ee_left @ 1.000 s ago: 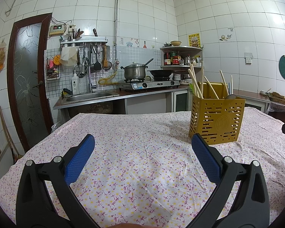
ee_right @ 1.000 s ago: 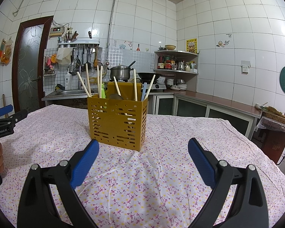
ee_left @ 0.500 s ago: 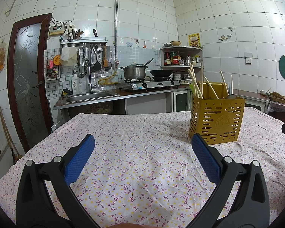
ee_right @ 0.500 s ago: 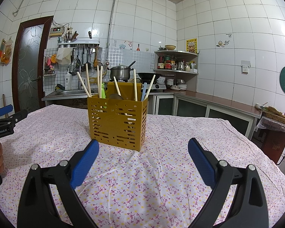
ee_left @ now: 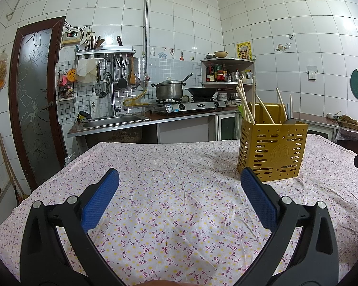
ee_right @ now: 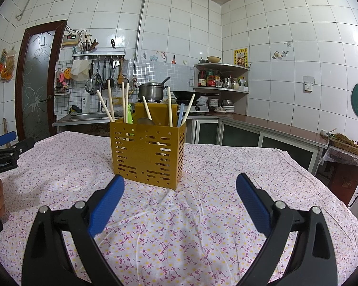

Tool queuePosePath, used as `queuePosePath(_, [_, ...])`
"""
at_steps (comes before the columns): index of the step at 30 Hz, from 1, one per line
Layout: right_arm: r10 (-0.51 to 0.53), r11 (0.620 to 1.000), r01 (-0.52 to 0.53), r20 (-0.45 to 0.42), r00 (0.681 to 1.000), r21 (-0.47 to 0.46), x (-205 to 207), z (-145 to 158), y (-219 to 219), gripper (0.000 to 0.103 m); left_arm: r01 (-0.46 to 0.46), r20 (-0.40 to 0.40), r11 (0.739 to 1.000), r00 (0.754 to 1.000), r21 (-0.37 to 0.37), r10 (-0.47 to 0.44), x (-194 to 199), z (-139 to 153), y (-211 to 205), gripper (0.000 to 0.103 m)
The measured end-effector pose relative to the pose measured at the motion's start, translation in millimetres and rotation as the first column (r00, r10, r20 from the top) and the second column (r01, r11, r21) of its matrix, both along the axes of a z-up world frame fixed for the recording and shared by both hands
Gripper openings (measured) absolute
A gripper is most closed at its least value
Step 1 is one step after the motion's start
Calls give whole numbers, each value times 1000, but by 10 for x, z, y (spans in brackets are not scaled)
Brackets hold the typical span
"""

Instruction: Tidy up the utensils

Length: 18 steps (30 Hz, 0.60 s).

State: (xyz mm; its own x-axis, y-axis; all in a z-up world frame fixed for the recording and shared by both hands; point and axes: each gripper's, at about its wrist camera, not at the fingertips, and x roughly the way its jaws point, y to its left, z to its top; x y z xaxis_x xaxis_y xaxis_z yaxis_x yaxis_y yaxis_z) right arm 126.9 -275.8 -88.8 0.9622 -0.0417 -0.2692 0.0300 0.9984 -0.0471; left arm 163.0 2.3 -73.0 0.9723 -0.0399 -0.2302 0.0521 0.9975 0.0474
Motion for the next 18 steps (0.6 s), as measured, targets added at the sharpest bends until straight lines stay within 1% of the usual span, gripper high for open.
queuePosePath(18, [1,1000,-1,-1,1000,1,-3,-13,3,93,0,0,1000,1000,0,0,2,5,4,98])
